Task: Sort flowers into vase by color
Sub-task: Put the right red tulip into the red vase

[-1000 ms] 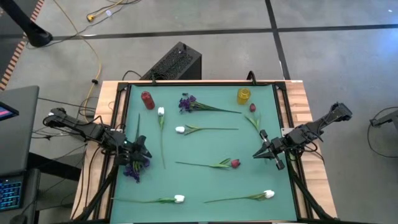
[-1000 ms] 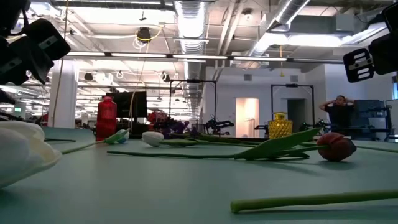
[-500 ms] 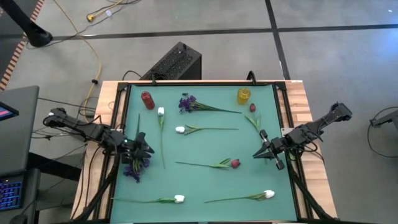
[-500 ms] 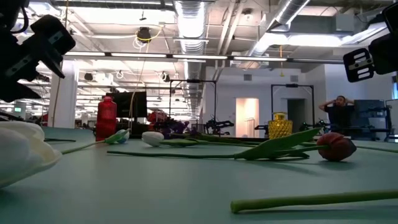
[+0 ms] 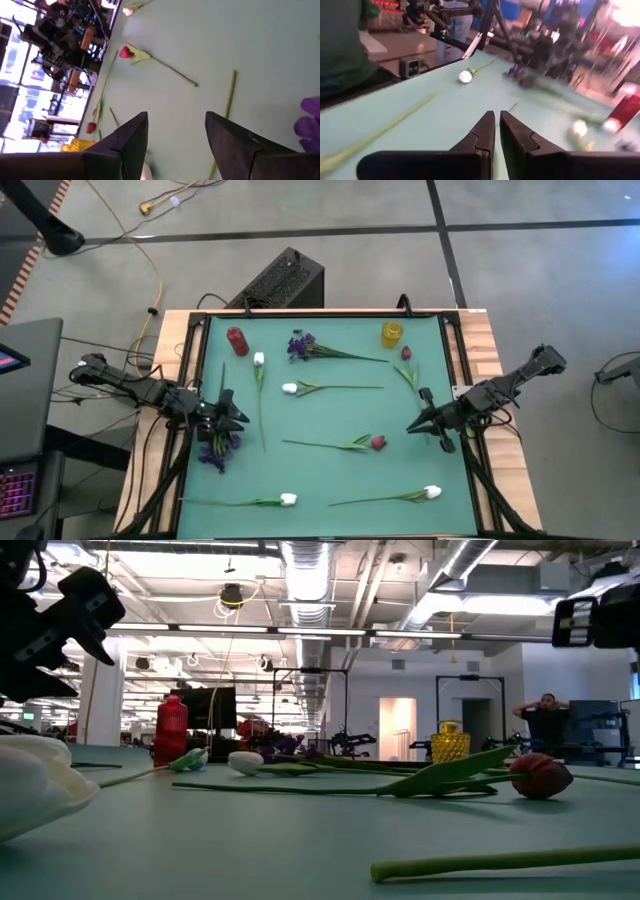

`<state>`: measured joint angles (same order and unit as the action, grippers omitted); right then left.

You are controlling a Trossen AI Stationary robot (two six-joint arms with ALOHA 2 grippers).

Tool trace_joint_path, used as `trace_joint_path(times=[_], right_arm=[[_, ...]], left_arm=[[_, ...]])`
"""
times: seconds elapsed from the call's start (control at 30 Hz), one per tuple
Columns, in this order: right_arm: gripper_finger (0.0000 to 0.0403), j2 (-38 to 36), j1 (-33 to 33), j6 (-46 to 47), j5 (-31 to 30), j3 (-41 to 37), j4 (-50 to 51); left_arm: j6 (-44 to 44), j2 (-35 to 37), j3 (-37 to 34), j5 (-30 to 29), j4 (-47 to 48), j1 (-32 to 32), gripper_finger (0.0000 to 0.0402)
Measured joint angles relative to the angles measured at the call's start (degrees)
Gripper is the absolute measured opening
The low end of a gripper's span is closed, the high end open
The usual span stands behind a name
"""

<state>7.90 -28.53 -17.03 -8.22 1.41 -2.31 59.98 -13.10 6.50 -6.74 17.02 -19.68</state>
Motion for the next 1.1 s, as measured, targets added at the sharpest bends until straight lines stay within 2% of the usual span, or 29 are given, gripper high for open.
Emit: trace_joint_path(times=[0.07, 0.17, 0.27, 0.37, 0.47, 0.63, 0.73, 0.87, 1.0, 1.1], right_arm=[[0.0056, 0.00, 0.42, -4.75, -1.35, 0.00, -2.34], [0.0056, 0.00, 1.40, -6.74, -5.01, 0.00, -6.55], [0.0056, 0.00, 2.62, -2.58, -9.68, 0.02, -10.26], [0.0056, 0.00, 4.38, 3.73, -13.63, 0.07, -11.36], [0.0056, 0.00, 6.44, 6.90, -14.66, 0.07, -11.32], [0.0056, 0.70, 10.36, 6.66, -14.65, 0.13, -11.45], [0.0056, 1.73, 12.98, 6.66, -14.63, 0.13, -11.50], [0.0056, 3.61, 16.03, 6.65, -14.58, 0.13, -12.43], [0.0056, 6.30, 18.31, 6.53, -14.34, 0.17, -15.67], [0.0056, 9.02, 19.33, 6.53, -13.83, 0.27, -18.21]], left_arm=[[0.19, 0.00, 0.00, -0.58, 0.01, 0.00, 0.0187], [0.27, 0.00, 0.02, -4.62, -0.04, -0.02, 0.0187], [1.74, -0.02, -0.39, -10.50, -1.81, 0.00, 0.0187], [0.70, -0.02, -1.22, -14.82, -8.73, 0.01, 0.0187], [-0.98, 0.00, -1.25, -17.14, -15.77, 0.00, 0.0187], [-3.09, 0.00, -1.25, -27.63, -22.22, 0.04, 0.0187], [-9.15, -0.02, -1.25, -31.23, -22.50, 0.54, 0.0187], [-25.86, -1.48, -1.27, -35.40, -23.30, 2.74, 0.0187], [-38.81, -6.85, -1.27, -35.59, -27.21, 5.81, 0.0187], [-43.99, -12.91, -1.27, -32.60, -35.03, 8.17, 0.0187]])
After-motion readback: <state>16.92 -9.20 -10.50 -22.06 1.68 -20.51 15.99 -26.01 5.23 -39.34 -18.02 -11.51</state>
